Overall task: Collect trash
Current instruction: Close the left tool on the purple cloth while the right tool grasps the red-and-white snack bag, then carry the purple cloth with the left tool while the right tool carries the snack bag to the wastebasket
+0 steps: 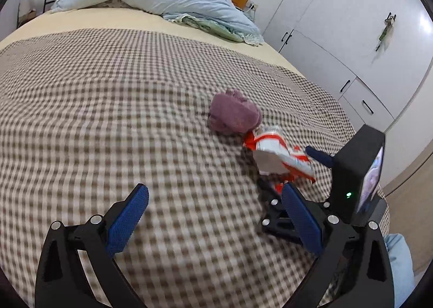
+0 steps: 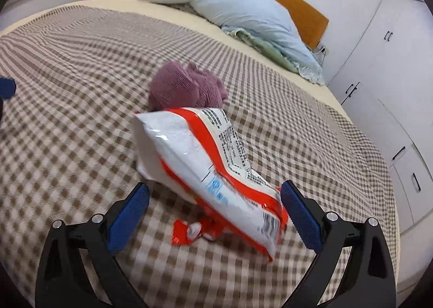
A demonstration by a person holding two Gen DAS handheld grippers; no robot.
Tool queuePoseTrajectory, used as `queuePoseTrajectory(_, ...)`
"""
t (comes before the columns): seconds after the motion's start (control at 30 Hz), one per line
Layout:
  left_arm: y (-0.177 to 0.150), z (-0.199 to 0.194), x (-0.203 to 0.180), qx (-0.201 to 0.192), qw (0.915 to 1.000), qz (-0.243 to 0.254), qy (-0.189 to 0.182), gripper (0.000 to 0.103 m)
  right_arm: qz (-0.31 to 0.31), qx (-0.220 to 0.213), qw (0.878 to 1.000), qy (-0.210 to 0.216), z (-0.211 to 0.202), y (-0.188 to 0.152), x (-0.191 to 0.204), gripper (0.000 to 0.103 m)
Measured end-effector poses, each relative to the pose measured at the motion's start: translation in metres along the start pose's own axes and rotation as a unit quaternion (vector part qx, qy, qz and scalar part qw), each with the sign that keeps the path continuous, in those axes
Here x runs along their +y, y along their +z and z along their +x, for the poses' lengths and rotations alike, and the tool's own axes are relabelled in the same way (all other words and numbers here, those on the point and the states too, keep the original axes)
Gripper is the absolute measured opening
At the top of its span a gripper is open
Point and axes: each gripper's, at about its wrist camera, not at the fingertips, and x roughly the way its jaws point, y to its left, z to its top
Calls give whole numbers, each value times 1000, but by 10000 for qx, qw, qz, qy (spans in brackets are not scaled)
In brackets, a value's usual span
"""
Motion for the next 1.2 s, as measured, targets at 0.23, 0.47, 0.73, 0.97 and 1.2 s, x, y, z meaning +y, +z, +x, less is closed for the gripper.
queuePoseTrajectory(0.23,21,38,-14,-49,10000,33,-13,95,1161,-78,9926,342,3,-2,-47,37)
queuePoseTrajectory(0.47,39,74,-41,-139,9998,112,44,95,2669,-510,9622,191,-9,-20,-109,23)
queuePoseTrajectory(0.73,70,140,-66,-51,9947,342,969,92,3005,-610,9518,10,-12,-28,-127,23)
queuePoseTrajectory(0.97,69,137,-78,1,9962,478,725,57,2942,-644,9536,63,-10,-30,-125,23)
queuePoseTrajectory(1.2,54,104,-81,-120,9965,445,698,57,2763,-797,9577,133,-20,-27,-113,23)
